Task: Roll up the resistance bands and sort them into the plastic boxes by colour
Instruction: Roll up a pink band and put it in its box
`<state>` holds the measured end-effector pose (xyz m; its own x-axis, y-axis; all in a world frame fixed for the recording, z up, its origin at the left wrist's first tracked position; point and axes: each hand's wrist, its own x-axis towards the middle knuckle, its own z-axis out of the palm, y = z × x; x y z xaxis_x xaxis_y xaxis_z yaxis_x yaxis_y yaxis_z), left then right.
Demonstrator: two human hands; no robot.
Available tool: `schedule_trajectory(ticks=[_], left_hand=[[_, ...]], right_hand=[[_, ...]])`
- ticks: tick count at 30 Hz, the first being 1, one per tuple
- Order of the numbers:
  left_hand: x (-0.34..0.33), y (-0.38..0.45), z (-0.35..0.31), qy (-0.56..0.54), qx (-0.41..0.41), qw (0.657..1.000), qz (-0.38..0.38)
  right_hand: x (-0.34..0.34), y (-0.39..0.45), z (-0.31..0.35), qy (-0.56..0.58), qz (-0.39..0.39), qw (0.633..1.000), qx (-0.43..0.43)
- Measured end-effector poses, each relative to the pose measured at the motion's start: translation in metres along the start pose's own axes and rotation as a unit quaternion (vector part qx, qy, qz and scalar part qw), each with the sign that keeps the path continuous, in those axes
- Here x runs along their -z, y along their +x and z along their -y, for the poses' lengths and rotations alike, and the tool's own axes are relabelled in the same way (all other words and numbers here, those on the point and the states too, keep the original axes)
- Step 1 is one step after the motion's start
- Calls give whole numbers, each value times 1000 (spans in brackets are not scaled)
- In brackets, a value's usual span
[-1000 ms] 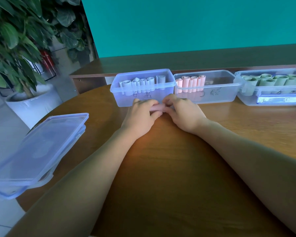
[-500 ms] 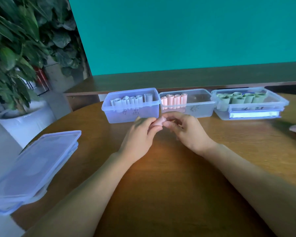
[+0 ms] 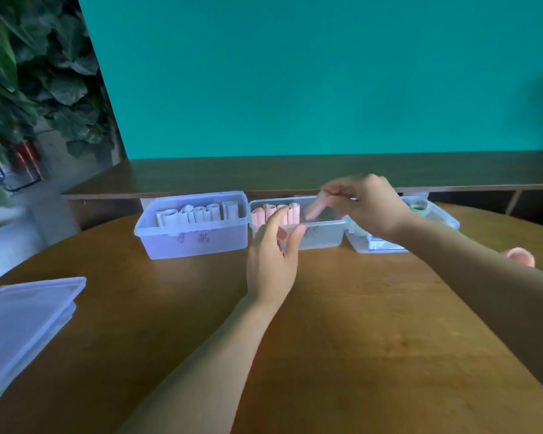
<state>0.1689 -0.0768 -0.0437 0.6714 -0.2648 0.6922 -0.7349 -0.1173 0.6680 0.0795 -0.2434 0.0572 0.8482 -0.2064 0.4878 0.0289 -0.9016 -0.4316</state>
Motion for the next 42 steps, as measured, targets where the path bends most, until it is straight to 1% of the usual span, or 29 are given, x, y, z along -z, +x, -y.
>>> schedule_trajectory(ticks=[4, 6, 9, 14, 21, 30, 36, 42], left_hand=[[-3, 2, 12, 62, 7, 998, -9], [-3, 5, 19, 95, 15, 995, -1], [-4, 8, 29, 137, 24, 990, 9], [-5, 11, 33, 152, 29, 988, 13], [-5, 10, 31, 161, 19, 986, 28], [-5, 9, 34, 155, 10, 987, 33], [-6, 10, 36, 157, 8, 987, 43], [-6, 10, 38, 155, 7, 987, 49]], right_hand=[[-4, 33, -28, -78, 24, 995, -59], [-12, 49, -40, -108, 37, 990, -79], [-28, 68, -56, -122, 61, 986, -97], [-55, 88, -69, -141, 93, 976, -142], [-72, 96, -71, -142, 87, 974, -153], [-78, 99, -67, -130, 72, 976, -157], [-77, 102, -66, -161, 83, 972, -148], [-82, 103, -62, -154, 75, 974, -149]])
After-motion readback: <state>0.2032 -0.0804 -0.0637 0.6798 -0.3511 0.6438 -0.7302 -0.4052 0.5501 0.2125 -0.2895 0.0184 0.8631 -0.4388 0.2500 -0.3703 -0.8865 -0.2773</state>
